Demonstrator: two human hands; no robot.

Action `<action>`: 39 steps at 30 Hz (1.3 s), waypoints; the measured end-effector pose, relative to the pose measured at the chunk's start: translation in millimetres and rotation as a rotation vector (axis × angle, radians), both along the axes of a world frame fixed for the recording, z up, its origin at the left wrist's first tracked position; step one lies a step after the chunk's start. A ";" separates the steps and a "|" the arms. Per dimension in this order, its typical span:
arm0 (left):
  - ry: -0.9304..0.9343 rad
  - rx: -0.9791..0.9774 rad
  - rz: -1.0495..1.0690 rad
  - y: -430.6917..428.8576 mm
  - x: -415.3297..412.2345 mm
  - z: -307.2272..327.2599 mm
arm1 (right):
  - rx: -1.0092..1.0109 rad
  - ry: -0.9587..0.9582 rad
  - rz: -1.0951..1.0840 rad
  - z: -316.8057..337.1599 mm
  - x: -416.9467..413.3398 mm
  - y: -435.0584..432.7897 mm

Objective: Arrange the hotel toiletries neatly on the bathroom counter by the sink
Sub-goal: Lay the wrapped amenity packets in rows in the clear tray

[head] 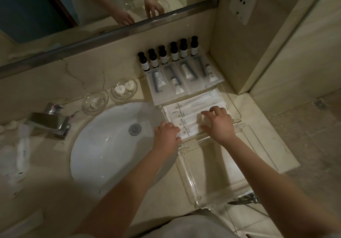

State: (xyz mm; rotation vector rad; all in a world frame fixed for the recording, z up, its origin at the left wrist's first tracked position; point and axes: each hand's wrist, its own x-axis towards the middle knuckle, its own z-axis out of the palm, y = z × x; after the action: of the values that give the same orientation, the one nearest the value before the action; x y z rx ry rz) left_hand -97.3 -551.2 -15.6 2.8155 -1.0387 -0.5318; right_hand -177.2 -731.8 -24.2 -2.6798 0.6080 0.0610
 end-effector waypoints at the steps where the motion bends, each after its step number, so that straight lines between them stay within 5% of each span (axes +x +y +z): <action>1: -0.020 -0.020 0.004 -0.1 -0.9 -0.1 | -0.025 0.022 0.043 -1.9 1.1 0.8; 5: -0.034 -0.012 0.026 0.6 -2.9 0.0 | -0.048 0.165 0.131 -11.0 1.5 -2.7; 25: 0.029 0.034 -0.064 1.5 0.6 -1.6 | -0.114 0.128 0.015 8.3 -2.4 8.9; 39: -0.130 -0.037 0.058 93.9 33.4 50.6 | -0.086 -0.081 0.099 56.2 28.2 103.8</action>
State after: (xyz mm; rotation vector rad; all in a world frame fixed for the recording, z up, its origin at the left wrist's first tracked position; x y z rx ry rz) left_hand -63.9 -457.4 35.0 2.8703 -0.9733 -0.3240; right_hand -149.0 -628.0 32.0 -2.7789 0.4627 -0.0473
